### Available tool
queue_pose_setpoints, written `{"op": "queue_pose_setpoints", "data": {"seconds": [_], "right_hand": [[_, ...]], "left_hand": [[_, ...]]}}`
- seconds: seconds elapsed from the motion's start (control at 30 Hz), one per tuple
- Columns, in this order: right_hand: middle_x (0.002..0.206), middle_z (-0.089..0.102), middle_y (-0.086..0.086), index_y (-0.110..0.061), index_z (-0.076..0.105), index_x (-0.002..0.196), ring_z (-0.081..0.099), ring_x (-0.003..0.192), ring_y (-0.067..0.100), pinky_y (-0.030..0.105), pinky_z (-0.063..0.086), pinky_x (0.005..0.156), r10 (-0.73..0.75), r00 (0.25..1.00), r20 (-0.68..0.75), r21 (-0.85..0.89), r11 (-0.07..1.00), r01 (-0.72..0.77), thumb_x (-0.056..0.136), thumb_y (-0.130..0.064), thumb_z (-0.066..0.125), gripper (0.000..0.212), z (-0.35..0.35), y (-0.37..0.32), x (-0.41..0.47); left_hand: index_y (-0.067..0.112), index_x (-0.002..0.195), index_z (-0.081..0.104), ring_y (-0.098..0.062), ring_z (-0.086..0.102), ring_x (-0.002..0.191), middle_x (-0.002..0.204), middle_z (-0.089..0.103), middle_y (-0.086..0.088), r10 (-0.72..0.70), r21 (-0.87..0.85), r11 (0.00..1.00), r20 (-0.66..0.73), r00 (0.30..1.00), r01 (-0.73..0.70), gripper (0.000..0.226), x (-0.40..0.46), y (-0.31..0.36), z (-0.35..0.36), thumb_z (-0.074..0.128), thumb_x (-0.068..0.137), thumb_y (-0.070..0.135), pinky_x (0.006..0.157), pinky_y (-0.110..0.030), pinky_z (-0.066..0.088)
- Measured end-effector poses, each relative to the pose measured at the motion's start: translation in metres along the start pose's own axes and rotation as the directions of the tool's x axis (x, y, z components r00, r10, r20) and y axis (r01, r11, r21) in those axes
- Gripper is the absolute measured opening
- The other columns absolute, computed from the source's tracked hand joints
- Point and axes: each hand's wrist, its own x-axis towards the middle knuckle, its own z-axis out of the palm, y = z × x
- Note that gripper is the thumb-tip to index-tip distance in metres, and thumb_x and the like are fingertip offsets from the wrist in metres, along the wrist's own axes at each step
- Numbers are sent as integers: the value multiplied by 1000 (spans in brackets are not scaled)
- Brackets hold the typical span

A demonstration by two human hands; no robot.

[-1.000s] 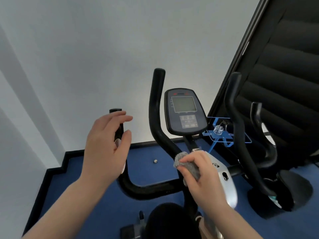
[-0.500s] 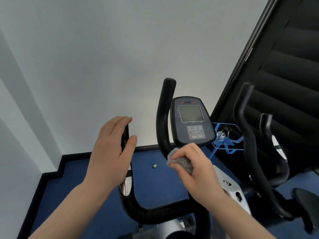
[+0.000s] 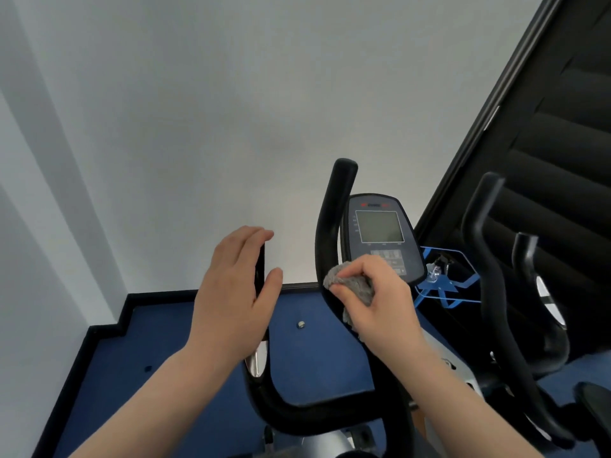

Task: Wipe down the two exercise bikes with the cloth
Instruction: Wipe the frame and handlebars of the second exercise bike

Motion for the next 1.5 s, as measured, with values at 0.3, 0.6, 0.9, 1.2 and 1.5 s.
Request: {"op": "queue_pose_setpoints", "data": {"seconds": [0.3,0.6,0.9,1.2,1.5], "right_hand": [[83,58,-10,-17,57,85,58,64,-6,7,42,57,107,906,-410,278,960,13,84,-2,67,18,11,-19,49],[99,47,-4,-11,64,88,60,88,12,31,54,75,-188,916,-356,55,974,221,85,-8,67,5,1,-31,103],[94,55,4,-13,63,83,54,75,-13,4,43,67,-86,947,-308,144,980,136,83,-2,67,12,-11,-30,84],[89,56,-17,-18,70,84,55,79,-6,1,38,72,-104,994,41,-162,981,109,82,-7,68,11,3,-19,59],[74,63,-14,-19,73,99,59,65,3,26,49,70,23,1000,-20,18,1000,-23,91,-18,56,18,-43,-46,136]], "left_hand": [[27,134,43,1,28,128,136,39,16,-5,7,1000,23,1000,5,48,2,2,-5,41,87,37,97,-16,25],[28,133,44,1,30,127,136,40,17,9,21,1000,17,1000,-9,43,2,1,-8,45,90,33,97,-16,25],[26,133,45,0,30,127,135,41,15,8,33,999,9,1000,-8,43,3,1,-7,51,91,26,96,-17,27],[27,132,45,0,30,126,134,41,15,-2,31,1000,2,1000,1,42,3,2,-6,52,90,26,94,-17,28],[27,131,46,1,30,125,132,41,17,-10,20,1000,-8,1000,10,41,2,3,-6,53,90,23,92,-16,29]]}}
